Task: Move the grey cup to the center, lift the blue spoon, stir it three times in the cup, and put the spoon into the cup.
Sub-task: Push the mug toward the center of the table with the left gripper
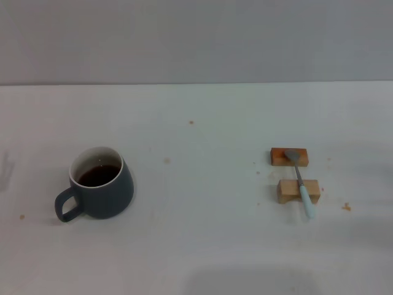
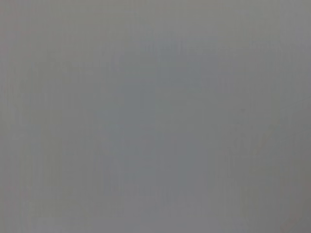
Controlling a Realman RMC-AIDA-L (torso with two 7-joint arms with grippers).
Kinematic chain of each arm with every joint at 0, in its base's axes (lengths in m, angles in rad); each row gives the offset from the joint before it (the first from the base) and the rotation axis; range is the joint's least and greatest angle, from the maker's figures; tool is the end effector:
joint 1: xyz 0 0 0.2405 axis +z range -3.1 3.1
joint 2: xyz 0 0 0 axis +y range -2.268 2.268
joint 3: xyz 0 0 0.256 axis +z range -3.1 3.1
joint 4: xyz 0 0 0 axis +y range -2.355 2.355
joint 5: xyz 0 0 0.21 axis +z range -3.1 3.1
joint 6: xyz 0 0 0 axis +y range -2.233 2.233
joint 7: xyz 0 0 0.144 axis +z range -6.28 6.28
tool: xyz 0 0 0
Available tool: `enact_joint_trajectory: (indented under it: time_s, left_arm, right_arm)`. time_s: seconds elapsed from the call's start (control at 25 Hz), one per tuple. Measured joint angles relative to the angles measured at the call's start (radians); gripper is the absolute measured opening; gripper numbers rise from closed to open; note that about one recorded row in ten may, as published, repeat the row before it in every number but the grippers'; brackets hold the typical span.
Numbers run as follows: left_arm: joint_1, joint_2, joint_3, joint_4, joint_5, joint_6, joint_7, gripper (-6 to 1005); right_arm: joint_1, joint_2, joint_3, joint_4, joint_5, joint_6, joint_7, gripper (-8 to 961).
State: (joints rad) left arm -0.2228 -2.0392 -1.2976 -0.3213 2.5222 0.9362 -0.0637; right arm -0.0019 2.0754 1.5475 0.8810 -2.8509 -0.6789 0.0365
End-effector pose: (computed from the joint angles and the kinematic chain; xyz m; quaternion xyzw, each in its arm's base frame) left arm -0.4046 0.2908 0.0257 -0.6061 -0.3308 -0.2044 0.6938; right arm 0.3547 0.3034 0.0664 -0.5995 0.2819 0.2452 0.7079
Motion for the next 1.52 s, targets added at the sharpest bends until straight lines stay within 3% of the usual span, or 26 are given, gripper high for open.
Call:
enact_joint_trajectory:
  time_s: [0.2,0.44,0.72,1.12,1.52]
  left_arm:
    - [0.014,0.001,0.004,-0.001,0.000,0.005,-0.005,812]
    - [0.043,-0.015,0.024,-0.008,0.018,0.008,-0.005,813]
    - [0.089,-0.019,0.115,-0.060,0.031,0.006,-0.008,790]
    - [0.125,-0.022,0.168,-0.112,0.034,0.013,0.000,572]
    - [0.128,-0.022,0.224,-0.129,0.034,0.013,-0.006,213]
  right_arm:
    - [-0.007,0.000,-0.023,0.001,0.002,-0.004,0.000,404]
    - [-0.009,0.000,-0.029,0.003,0.002,-0.008,0.001,404]
    - [-0.006,-0.001,-0.036,0.005,0.002,-0.009,0.023,404]
    - [-0.001,-0.002,-0.039,0.016,0.002,-0.012,0.024,404]
    - [-0.001,-0.002,-0.035,0.019,0.002,-0.012,0.024,403]
